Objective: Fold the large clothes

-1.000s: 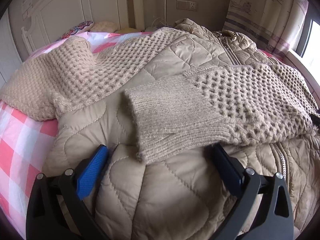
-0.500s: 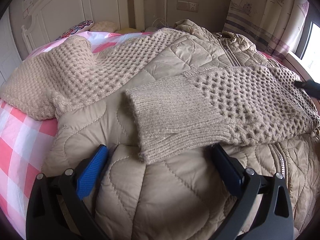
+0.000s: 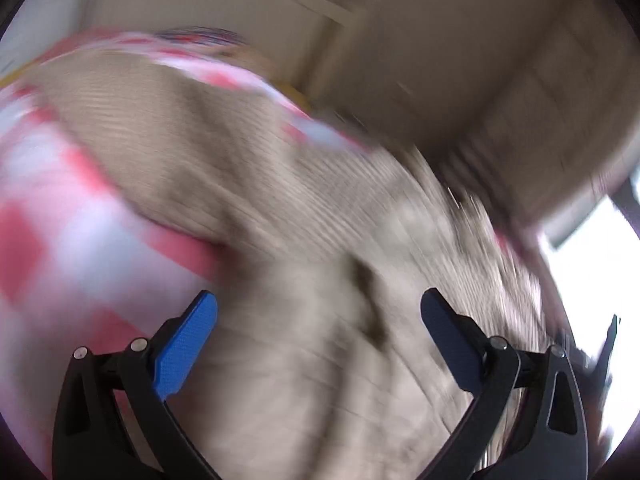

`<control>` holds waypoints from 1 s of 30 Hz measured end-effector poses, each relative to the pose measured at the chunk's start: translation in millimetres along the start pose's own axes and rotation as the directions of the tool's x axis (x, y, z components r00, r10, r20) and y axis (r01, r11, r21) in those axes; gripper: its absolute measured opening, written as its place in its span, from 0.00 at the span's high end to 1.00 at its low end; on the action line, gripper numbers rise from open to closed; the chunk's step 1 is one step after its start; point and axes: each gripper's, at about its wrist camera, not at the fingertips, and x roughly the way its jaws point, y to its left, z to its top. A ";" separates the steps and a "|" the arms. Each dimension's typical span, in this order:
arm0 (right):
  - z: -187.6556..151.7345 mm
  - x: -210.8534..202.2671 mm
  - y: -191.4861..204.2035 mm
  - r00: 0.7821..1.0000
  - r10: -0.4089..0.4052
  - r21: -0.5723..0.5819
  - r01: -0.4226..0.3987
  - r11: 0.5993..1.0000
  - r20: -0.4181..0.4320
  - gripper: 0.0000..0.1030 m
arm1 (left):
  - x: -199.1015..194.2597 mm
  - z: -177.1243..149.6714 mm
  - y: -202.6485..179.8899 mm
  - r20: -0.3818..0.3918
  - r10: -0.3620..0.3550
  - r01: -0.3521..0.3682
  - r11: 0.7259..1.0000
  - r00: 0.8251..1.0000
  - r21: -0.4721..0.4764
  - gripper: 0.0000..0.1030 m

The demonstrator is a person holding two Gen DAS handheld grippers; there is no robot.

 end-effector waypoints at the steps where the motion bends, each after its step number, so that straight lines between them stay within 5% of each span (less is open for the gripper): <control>1: -5.4 1.2 9.8 1.000 -0.005 -0.053 0.004 0.999 -0.018 0.05 | -8.3 16.6 23.7 0.039 0.039 -0.036 0.997 0.998 -0.063 0.02; 6: -27.0 30.0 17.9 0.997 -0.019 -0.094 0.011 0.996 -0.077 0.04 | -23.3 89.8 126.1 0.101 0.210 -0.172 0.938 0.972 -0.300 0.02; 11: -25.6 32.7 16.3 0.997 -0.025 -0.095 0.018 0.995 -0.071 0.04 | -2.8 138.6 204.1 0.021 0.306 -0.267 0.861 0.952 -0.433 0.07; 13: -27.7 31.1 19.5 0.997 -0.025 -0.095 0.019 0.995 -0.068 0.04 | 1.2 143.9 215.0 0.050 0.300 -0.246 0.859 0.953 -0.449 0.18; 17: -27.8 30.5 17.6 0.998 -0.015 -0.087 0.009 0.996 -0.064 0.04 | 12.2 148.3 215.1 0.059 0.181 -0.130 0.863 0.982 -0.488 0.89; 18: -27.7 30.0 17.0 0.998 -0.013 -0.084 0.008 0.996 -0.061 0.04 | 6.8 146.3 210.5 0.086 0.167 -0.101 0.857 0.982 -0.506 0.90; 22: -28.1 20.2 11.2 1.000 -0.011 -0.053 0.011 0.999 -0.010 0.05 | -30.0 149.6 102.0 0.269 0.205 -0.134 0.956 0.941 -0.261 0.91; 25: -29.3 7.8 2.1 0.999 -0.024 0.003 0.024 1.000 0.049 0.05 | -54.5 143.2 -5.4 0.332 -0.013 0.024 0.999 0.943 -0.030 0.91; 27: -30.9 -0.7 -5.6 0.996 -0.024 0.047 0.020 0.999 0.089 0.05 | -61.4 130.9 -65.0 0.317 -0.128 0.097 0.989 0.940 0.113 0.91; 30: -34.3 -13.4 -18.8 0.988 -0.044 0.123 0.025 0.992 0.147 0.05 | -50.9 85.3 -165.8 0.184 -0.284 0.204 0.910 0.941 0.361 0.84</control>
